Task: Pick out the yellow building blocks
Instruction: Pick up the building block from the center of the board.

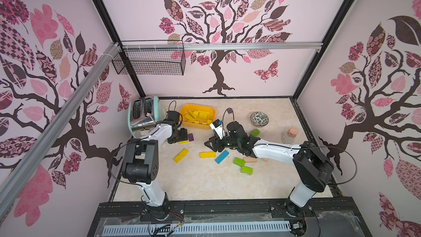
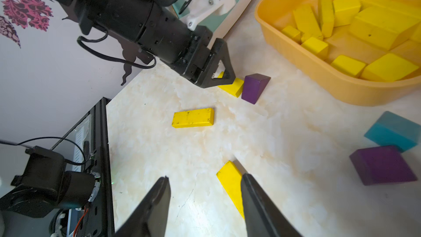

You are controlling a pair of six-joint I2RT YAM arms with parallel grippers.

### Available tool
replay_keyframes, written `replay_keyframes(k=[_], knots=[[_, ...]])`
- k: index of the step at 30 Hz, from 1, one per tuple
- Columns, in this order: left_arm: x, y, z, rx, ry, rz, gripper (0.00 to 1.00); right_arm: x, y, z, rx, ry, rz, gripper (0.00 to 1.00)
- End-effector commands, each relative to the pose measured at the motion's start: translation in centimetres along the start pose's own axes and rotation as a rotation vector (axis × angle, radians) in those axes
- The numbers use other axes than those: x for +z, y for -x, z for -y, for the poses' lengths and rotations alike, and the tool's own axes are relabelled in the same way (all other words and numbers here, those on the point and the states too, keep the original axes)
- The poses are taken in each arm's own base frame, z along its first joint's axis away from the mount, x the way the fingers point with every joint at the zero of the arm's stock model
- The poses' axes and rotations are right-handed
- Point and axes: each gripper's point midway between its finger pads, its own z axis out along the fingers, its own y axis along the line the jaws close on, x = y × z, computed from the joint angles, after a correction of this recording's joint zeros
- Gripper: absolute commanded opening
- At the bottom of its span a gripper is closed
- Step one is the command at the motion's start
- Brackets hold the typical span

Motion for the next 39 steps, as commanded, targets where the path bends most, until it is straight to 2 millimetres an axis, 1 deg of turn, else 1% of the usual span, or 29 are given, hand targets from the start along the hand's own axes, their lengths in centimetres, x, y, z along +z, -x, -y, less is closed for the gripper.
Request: replay_keyframes(k=[1,3,10,13,17,22,28,32,35,39], knots=[[0.4,0.1,0.8,0.066,0.025,-0.008,0.72,0.4,-1.2,-0.4,0.02,0.035,-0.041,0.55],[0.8,0.0,0.9,0.082,0.042,-0.02,0.72,0.5,-1.5,-0.3,0.022,0.034,-0.048,0.55],[1.3,-0.1,0.7,0.087,0.06,-0.033,0.73,0.7,-1.2,-0.2,0.015,0.031,-0.049,0.55],[1.1,0.1,0.3,0.087,0.082,-0.032,0.73,0.9,-1.4,-0.1,0.017,0.027,-0.052,0.55],[0.6,0.6,-0.1,0.079,0.096,0.006,0.76,1.1,-1.6,0.1,0.022,0.025,-0.06,0.57],[1.2,0.3,-0.7,0.063,0.114,-0.019,0.79,1.4,-1.8,0.2,0.032,0.023,-0.066,0.58],[1.9,-0.2,0.0,0.059,0.076,-0.056,0.79,1.6,-2.0,0.4,0.038,0.021,-0.073,0.58],[2.1,-0.3,0.1,0.057,0.067,-0.062,0.79,1.8,-2.1,0.5,0.046,0.021,-0.078,0.58],[2.2,-0.4,0.5,0.059,0.047,-0.07,0.78,2.0,-2.3,0.6,0.049,0.02,-0.083,0.58],[2.4,-0.5,0.7,0.063,0.044,-0.08,0.74,2.2,-2.3,0.7,0.052,0.019,-0.088,0.58]])
